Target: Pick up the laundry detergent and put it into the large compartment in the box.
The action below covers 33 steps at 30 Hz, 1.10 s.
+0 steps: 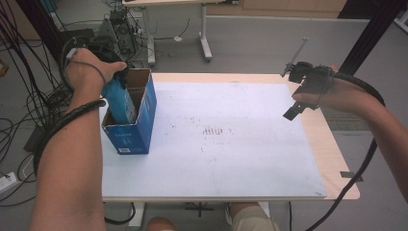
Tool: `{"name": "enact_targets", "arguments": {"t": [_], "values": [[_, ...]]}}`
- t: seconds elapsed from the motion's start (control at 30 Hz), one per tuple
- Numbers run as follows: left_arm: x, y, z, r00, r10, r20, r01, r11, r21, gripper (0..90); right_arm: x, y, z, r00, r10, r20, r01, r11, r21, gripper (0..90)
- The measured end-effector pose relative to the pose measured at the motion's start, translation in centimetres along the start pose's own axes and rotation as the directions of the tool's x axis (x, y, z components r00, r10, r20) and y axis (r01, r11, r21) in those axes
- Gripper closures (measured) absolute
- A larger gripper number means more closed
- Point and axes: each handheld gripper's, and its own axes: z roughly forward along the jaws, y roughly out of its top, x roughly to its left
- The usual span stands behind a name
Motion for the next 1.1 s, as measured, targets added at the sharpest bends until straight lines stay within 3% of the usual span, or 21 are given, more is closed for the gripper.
{"name": "enact_targets", "arguments": {"t": [0.5, 1.1], "values": [[-0.8, -0.2, 4.8, 0.9999, 0.015, -0.008, -0.015, 0.9997, 0.017, 37.9, -0.3, -0.4, 0.6, 0.9999, 0.008, -0.010, -0.008, 1.000, -0.002, 10.1], [-1.3, -0.1, 8.2, 0.9992, 0.032, -0.025, -0.031, 0.9989, 0.035, 37.9, -0.8, -1.6, 1.0, 0.9994, 0.032, -0.014, -0.032, 0.999, -0.005, 10.1]]}}
